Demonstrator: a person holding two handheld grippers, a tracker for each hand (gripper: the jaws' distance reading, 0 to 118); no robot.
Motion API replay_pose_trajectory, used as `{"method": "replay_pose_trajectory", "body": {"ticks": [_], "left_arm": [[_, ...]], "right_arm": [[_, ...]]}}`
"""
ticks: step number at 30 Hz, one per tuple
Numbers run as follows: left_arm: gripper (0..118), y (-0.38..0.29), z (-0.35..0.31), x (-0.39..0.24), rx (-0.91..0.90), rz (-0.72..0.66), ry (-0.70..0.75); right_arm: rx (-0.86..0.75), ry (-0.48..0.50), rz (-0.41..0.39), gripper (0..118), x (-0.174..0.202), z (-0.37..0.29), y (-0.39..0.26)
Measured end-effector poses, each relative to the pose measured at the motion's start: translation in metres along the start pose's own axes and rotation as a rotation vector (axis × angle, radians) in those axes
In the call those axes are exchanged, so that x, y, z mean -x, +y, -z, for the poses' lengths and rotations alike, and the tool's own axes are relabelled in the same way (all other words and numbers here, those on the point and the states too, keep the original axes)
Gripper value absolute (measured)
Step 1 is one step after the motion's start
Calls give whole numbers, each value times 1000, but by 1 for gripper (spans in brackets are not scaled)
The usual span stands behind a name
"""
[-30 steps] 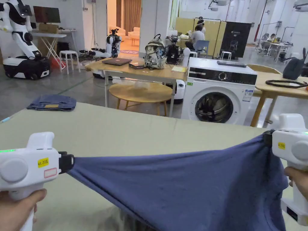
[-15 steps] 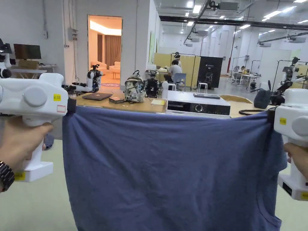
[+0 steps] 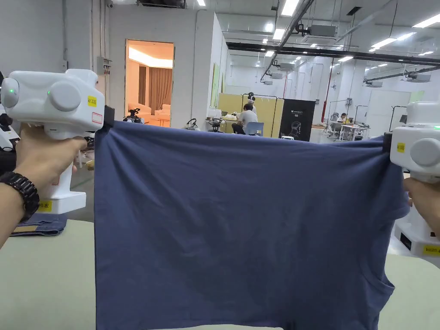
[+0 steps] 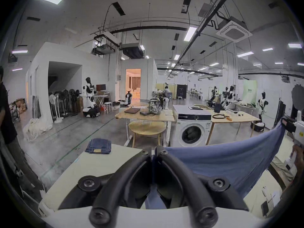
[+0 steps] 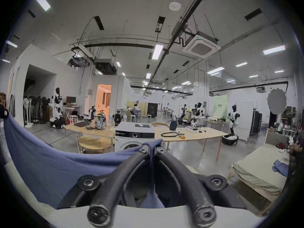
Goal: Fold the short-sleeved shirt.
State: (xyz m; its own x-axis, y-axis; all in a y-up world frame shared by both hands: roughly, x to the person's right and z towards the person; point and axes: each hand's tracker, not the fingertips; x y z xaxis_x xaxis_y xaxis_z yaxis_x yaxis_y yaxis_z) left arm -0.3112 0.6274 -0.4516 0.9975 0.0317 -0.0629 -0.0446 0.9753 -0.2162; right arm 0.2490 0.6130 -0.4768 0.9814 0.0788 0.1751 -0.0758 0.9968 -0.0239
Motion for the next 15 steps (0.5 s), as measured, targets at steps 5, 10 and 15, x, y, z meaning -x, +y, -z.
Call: {"method": "replay_pose_trajectory", "body": {"ticks": [5, 10, 15], "left_arm": [[0, 6, 18, -6, 2, 30, 17], [0, -8, 28, -10, 5, 45, 24], [0, -46, 31, -10, 49, 46, 19]], "right_arm": [[-20, -7, -9, 2, 2, 11, 4], [-8, -6, -14, 2, 5, 16, -13], [27, 5, -42, 2, 3, 10, -51]]}}
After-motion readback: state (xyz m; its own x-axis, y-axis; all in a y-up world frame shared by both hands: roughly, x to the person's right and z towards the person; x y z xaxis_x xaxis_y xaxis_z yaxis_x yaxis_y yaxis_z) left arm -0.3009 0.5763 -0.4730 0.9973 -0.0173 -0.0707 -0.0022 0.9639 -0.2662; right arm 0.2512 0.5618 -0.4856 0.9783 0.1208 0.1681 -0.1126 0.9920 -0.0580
